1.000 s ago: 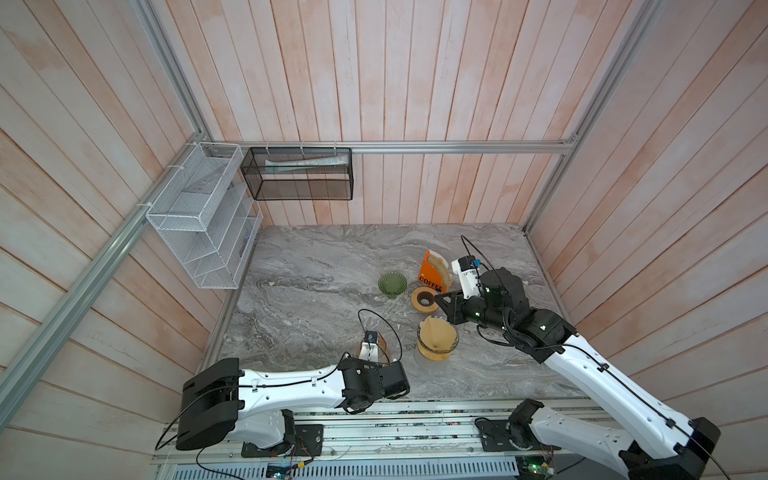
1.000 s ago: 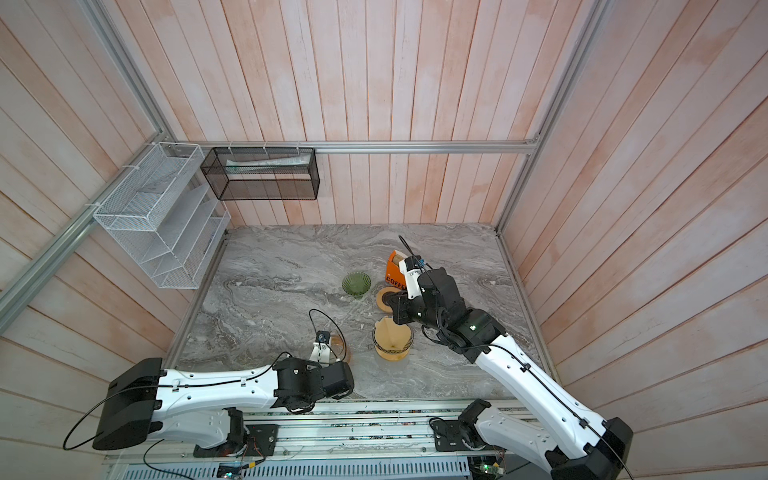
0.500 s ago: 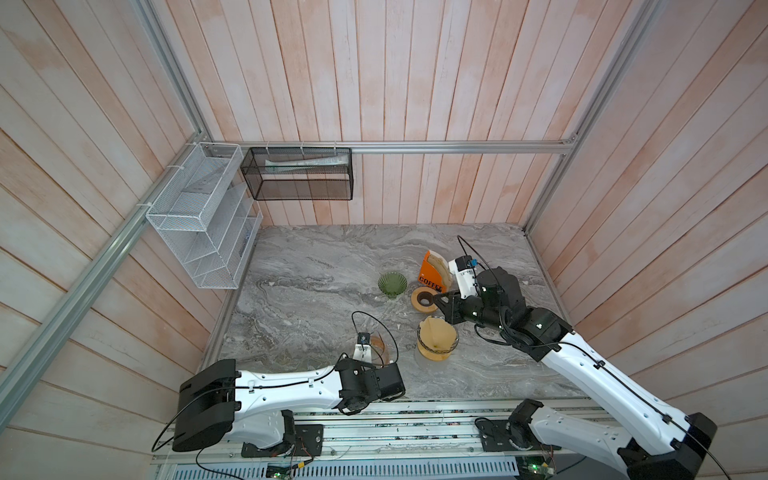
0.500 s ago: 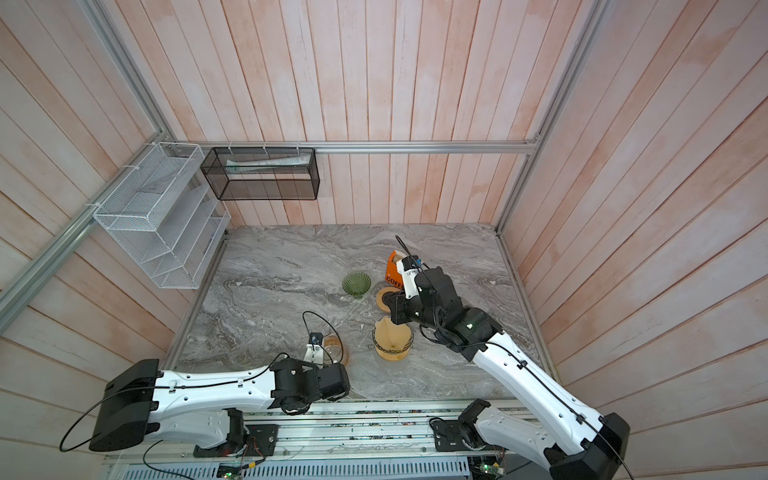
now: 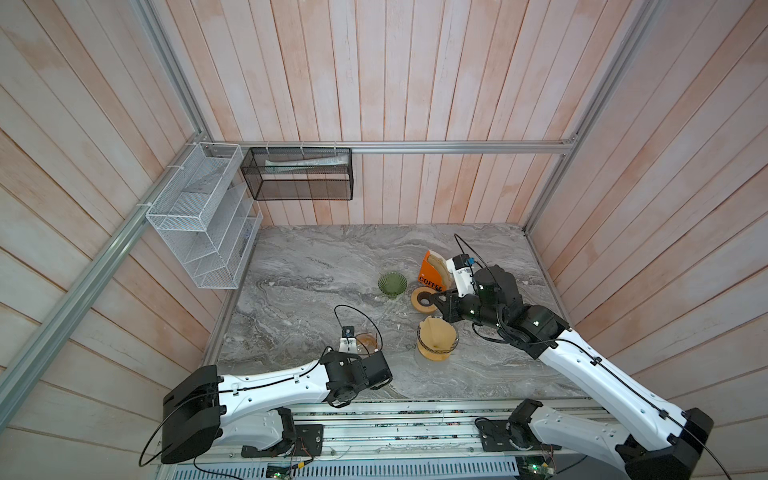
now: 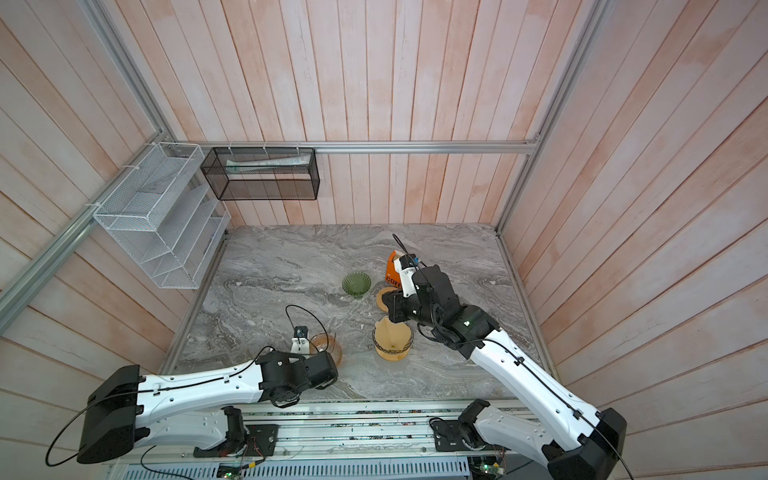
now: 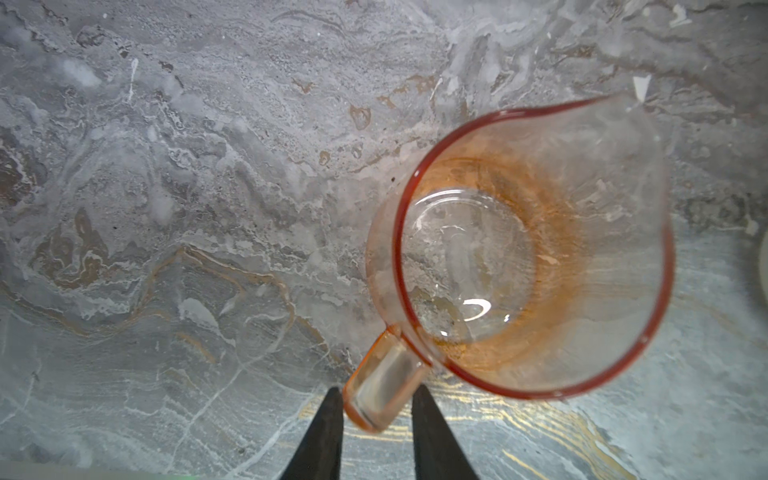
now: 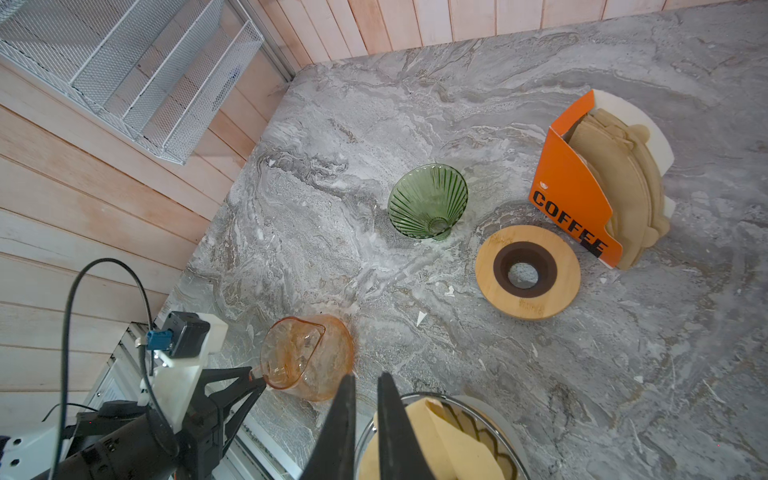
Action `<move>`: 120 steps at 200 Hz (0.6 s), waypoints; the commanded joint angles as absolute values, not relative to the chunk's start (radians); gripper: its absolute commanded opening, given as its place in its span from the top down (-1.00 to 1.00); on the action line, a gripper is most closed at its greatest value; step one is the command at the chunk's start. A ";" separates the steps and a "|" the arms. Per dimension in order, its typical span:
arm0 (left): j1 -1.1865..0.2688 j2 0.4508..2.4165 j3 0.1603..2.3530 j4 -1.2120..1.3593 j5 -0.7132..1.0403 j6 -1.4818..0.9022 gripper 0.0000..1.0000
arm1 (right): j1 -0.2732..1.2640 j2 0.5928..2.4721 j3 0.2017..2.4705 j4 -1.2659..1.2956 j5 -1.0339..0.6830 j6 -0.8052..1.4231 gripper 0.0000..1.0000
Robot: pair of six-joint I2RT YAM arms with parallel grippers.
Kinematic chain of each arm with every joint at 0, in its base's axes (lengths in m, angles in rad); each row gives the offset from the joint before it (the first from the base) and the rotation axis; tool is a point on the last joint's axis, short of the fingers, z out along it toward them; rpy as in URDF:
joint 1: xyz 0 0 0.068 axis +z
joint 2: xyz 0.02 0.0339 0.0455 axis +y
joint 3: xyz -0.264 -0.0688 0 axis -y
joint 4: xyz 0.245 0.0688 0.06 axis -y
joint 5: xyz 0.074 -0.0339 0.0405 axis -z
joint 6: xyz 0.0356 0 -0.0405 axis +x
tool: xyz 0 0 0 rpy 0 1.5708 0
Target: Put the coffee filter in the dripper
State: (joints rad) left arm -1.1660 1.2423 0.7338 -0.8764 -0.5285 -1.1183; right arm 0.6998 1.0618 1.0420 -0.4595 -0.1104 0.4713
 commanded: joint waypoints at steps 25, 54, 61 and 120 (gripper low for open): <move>-1.140 1.202 0.721 -0.899 -0.541 -1.078 -0.05 | 0.705 1.079 1.083 -0.446 -0.115 0.467 0.73; -1.131 1.200 0.719 -0.924 -0.533 -1.085 -0.06 | 0.706 1.083 1.086 -0.438 -0.120 0.466 0.73; -1.128 1.202 0.718 -0.926 -0.530 -1.085 -0.06 | 0.706 1.084 1.085 -0.439 -0.121 0.467 0.73; -1.088 1.226 0.710 -0.958 -0.512 -1.109 -0.01 | 0.706 1.074 1.078 -0.439 -0.121 0.466 0.72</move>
